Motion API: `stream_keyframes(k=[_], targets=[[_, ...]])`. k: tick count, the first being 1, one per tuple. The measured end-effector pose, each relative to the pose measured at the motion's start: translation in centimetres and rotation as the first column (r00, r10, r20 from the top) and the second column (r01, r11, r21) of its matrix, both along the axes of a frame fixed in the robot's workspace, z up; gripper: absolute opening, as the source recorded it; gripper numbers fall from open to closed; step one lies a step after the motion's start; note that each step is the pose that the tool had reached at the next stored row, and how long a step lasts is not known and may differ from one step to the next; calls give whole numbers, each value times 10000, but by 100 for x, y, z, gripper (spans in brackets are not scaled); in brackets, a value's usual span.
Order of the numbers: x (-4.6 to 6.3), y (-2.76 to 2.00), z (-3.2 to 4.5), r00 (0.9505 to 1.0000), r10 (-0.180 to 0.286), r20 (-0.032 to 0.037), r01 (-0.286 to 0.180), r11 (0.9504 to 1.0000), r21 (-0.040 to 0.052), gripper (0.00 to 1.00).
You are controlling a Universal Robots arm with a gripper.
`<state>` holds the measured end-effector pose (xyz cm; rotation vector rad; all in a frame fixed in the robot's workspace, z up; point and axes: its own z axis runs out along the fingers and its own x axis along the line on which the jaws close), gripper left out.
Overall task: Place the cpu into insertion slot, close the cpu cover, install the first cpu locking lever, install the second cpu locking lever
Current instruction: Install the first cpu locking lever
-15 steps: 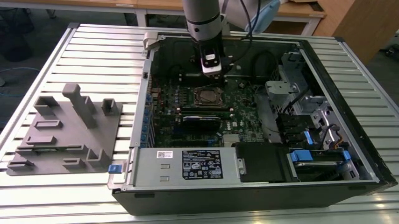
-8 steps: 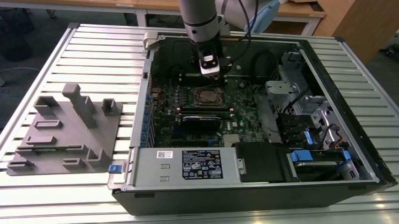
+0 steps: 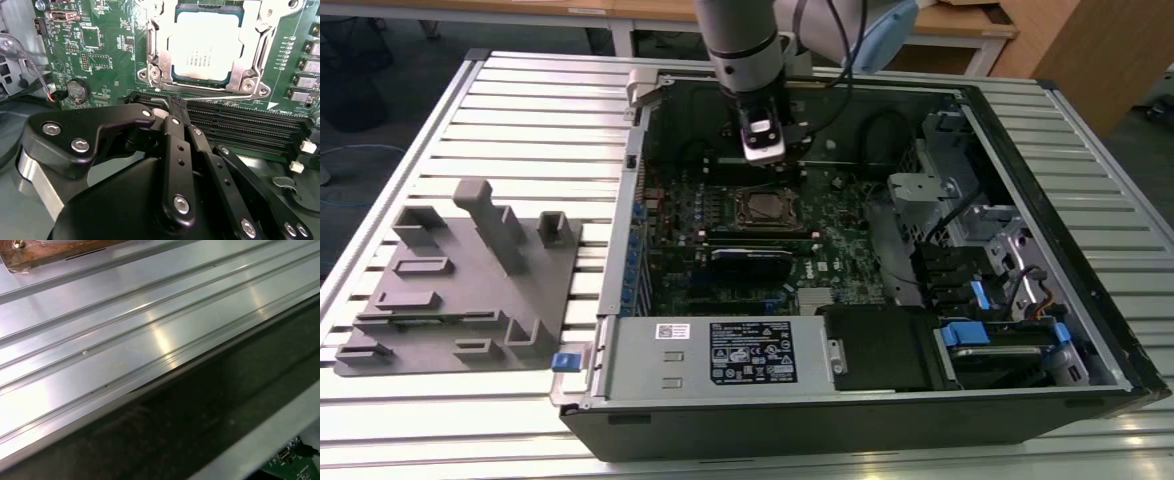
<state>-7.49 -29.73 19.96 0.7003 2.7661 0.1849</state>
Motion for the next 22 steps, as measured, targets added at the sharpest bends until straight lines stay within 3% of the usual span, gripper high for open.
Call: stream_keyframes(k=[22], targets=[[-72, 1, -64, 9998, 1, 211, -1, 10000, -2, 11]])
